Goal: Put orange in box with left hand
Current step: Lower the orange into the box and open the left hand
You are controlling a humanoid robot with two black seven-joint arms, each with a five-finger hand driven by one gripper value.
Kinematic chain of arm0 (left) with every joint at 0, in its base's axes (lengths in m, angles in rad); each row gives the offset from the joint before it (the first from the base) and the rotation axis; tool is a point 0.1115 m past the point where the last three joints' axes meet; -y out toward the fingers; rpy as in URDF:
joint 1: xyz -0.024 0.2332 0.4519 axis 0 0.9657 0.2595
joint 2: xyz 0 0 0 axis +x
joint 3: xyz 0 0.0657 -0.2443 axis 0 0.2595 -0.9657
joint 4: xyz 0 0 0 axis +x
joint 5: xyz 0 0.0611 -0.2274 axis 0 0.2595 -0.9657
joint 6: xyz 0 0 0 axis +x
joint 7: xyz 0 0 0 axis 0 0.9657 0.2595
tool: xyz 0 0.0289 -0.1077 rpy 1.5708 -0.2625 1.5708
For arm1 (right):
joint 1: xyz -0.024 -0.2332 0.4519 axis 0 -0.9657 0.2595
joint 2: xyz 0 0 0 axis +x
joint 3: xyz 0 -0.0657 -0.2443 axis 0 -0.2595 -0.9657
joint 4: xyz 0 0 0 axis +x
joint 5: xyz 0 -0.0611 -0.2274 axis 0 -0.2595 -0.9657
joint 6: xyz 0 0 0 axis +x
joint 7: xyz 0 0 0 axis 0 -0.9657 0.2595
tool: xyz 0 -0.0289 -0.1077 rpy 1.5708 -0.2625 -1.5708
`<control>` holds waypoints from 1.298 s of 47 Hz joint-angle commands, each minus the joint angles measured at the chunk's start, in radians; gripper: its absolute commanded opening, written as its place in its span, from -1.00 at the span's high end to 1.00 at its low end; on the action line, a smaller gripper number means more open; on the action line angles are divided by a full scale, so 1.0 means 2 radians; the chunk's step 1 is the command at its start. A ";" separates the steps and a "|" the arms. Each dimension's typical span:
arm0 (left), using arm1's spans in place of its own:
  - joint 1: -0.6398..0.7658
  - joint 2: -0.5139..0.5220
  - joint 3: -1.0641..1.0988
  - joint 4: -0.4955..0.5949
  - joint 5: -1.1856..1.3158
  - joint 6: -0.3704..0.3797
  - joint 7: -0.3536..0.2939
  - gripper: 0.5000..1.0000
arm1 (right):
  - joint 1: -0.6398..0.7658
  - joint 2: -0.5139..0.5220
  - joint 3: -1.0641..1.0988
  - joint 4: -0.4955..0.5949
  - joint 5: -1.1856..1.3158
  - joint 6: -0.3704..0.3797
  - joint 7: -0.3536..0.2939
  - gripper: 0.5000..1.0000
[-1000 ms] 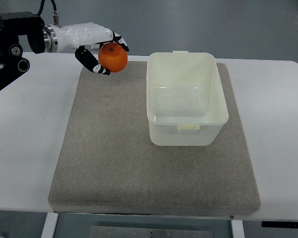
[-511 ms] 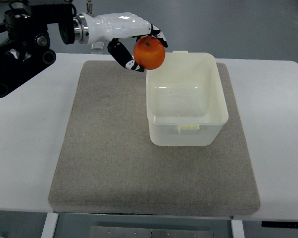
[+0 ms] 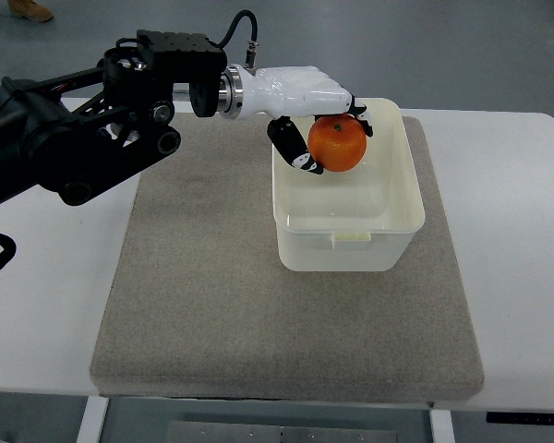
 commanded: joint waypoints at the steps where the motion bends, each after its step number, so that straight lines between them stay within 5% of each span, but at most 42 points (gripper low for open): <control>1: 0.002 -0.014 0.000 0.007 0.009 0.001 0.002 1.00 | 0.000 0.000 0.000 0.000 0.000 0.000 0.000 -0.70; 29: 0.029 -0.064 0.001 0.045 0.038 0.021 0.028 1.00 | 0.000 0.000 0.000 0.000 0.000 0.000 0.000 -0.70; 35: 0.031 -0.064 0.000 0.045 0.035 0.022 0.028 0.29 | 0.000 0.000 0.000 0.000 0.000 0.000 0.000 -0.70; 43: 0.031 -0.062 -0.001 0.044 0.028 0.022 0.028 -0.39 | 0.000 0.000 0.000 0.000 0.000 0.001 0.000 -0.70; 51: 0.031 -0.058 -0.007 0.044 0.020 0.035 0.028 -0.81 | 0.000 0.000 0.000 0.000 0.000 0.000 0.000 -0.70; 61: 0.031 -0.048 -0.007 0.044 -0.052 0.045 0.028 -0.86 | 0.001 0.000 0.000 0.000 0.000 0.000 0.000 -0.70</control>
